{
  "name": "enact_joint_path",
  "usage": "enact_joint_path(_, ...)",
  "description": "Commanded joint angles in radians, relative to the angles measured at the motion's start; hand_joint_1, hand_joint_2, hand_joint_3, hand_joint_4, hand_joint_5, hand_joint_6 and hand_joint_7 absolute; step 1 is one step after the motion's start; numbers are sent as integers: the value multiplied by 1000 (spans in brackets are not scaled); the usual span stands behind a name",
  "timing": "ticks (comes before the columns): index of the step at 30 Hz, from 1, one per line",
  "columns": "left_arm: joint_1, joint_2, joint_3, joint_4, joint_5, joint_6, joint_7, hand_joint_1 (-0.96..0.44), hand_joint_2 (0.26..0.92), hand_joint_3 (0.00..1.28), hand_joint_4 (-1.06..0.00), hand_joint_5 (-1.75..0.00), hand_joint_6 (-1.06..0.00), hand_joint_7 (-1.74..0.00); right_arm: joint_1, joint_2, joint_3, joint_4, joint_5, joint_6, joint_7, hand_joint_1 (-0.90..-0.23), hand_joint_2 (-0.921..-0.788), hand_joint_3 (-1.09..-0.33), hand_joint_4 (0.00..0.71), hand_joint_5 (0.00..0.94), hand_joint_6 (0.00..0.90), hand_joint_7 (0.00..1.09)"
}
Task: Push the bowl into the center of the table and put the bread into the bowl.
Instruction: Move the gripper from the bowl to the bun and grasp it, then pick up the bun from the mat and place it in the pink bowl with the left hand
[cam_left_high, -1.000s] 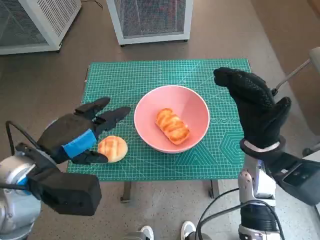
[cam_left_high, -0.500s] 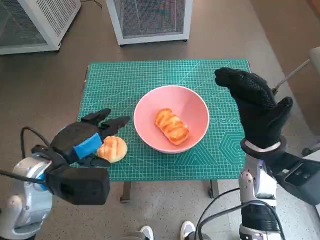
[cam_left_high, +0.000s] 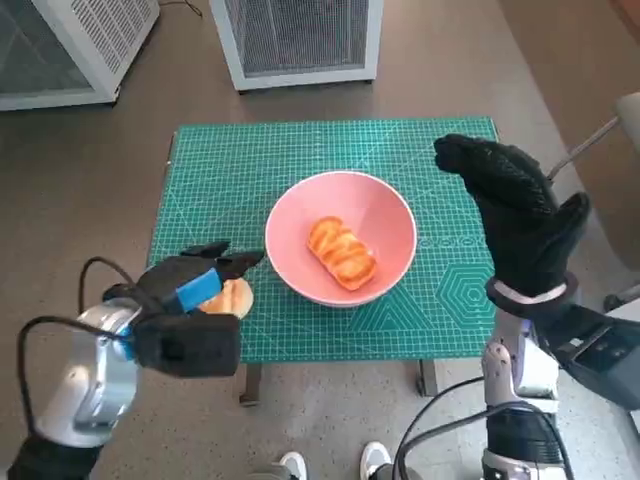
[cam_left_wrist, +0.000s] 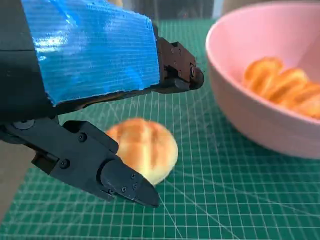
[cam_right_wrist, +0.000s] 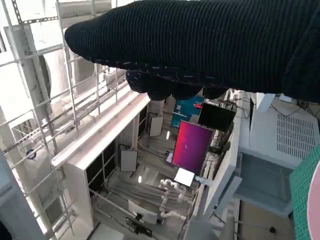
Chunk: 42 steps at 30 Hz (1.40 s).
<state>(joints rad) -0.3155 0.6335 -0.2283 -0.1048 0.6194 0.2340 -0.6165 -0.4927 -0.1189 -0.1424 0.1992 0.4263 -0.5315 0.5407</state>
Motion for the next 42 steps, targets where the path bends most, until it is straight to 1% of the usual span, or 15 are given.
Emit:
enact_joint_path(1,-38,-37,-26,95,2,9,33,-203,759,2,-222,-21,-314,-9,17,-9,-3,8,-5,13,4,-376,-921,-570,601,56,184,921)
enact_joint_path(5,-58,-62,-42,174,3,6,66,-123,769,6,-286,-35,-353,-24,18,-8,-1,2,-10,14,0,-375,-921,-572,600,57,185,920)
enact_joint_path(9,-64,-69,-61,228,16,1,96,-16,794,17,-384,-55,-432,-51,18,-8,-1,3,-12,13,-1,-374,-921,-574,599,58,183,921)
enact_joint_path(11,-67,-67,-74,249,30,-4,113,17,807,23,-450,-66,-487,-68,17,-8,-2,4,-12,13,-1,-374,-921,-575,598,58,183,922)
enact_joint_path(13,-68,-58,-88,267,51,-18,135,54,830,33,-606,-113,-600,-110,16,-9,-3,5,-11,13,1,-374,-921,-576,598,59,182,923)
enact_joint_path(14,-68,-55,-92,271,55,-23,142,65,837,37,-662,-133,-639,-127,16,-9,-3,6,-11,13,1,-374,-921,-576,598,60,182,923)
enact_joint_path(17,-70,-54,-95,278,57,-28,149,79,847,40,-730,-157,-686,-149,16,-9,-3,6,-11,13,1,-374,-921,-576,597,61,181,924)
enact_joint_path(21,-72,-53,-97,282,55,-30,154,84,851,40,-755,-164,-702,-159,16,-9,-3,6,-11,13,1,-374,-921,-576,596,62,181,925)
enact_joint_path(22,-62,-36,-81,255,47,-47,162,85,851,40,-758,-165,-703,-161,15,-10,-3,7,-10,13,3,-374,-921,-576,596,62,180,925)
enact_joint_path(23,-56,-23,-69,235,42,-59,168,68,861,34,-768,-331,-709,-348,14,-11,-4,9,-9,12,4,-373,-921,-576,596,63,180,926)
enact_joint_path(24,-48,-13,-55,210,37,-64,170,45,882,32,-755,-602,-692,-645,13,-11,-3,10,-9,11,5,-372,-921,-577,596,63,180,926)
enact_joint_path(25,-44,-7,-47,194,33,-66,172,29,896,32,-745,-783,-683,-828,12,-11,-3,10,-9,11,5,-371,-921,-577,596,64,180,926)
enact_joint_path(28,-36,1,-22,143,24,-52,162,11,912,31,-733,-995,-672,-1051,9,-10,-4,16,-10,8,7,-370,-921,-578,597,66,179,927)
enact_joint_path(33,-24,15,29,40,7,-23,143,4,919,32,-732,-1083,-661,-1141,5,-8,-2,22,-10,5,9,-370,-921,-579,599,70,179,928)
enact_joint_path(42,-30,29,147,-156,-41,8,126,3,920,34,-738,-1111,-651,-1144,1,-8,-1,32,-4,2,20,-372,-921,-579,596,74,177,932)
